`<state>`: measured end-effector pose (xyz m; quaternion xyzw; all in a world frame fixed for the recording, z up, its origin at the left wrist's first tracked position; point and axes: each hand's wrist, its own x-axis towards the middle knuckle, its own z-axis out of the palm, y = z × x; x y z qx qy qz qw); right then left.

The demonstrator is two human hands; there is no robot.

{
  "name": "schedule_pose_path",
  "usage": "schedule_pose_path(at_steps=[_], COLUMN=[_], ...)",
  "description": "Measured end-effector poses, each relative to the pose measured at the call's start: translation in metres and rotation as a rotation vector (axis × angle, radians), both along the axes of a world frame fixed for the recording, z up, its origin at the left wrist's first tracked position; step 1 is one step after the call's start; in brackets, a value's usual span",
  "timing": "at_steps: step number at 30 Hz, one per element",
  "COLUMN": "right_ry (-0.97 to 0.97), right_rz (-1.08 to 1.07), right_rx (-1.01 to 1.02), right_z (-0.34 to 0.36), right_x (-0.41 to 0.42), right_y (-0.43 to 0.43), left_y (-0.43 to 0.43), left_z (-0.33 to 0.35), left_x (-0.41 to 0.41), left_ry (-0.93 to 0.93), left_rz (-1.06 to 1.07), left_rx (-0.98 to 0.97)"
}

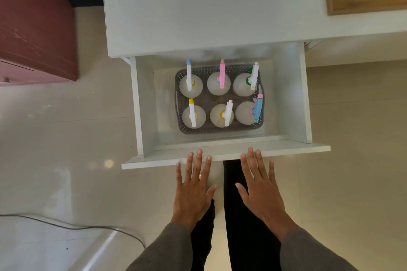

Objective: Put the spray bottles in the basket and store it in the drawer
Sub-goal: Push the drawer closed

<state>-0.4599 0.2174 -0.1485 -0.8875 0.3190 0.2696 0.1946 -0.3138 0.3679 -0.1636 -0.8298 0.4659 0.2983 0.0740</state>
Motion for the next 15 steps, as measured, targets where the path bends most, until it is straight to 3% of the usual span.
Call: schedule_pose_path(at_steps=[15], right_ry=[-0.015], right_rz=[0.010], right_rx=[0.058], right_z=[0.005], right_x=[0.066], right_y=[-0.069], left_y=[-0.074], left_z=[0.006], left_x=[0.059], left_ry=[-0.023], left_rz=[0.009], left_rx=[0.066])
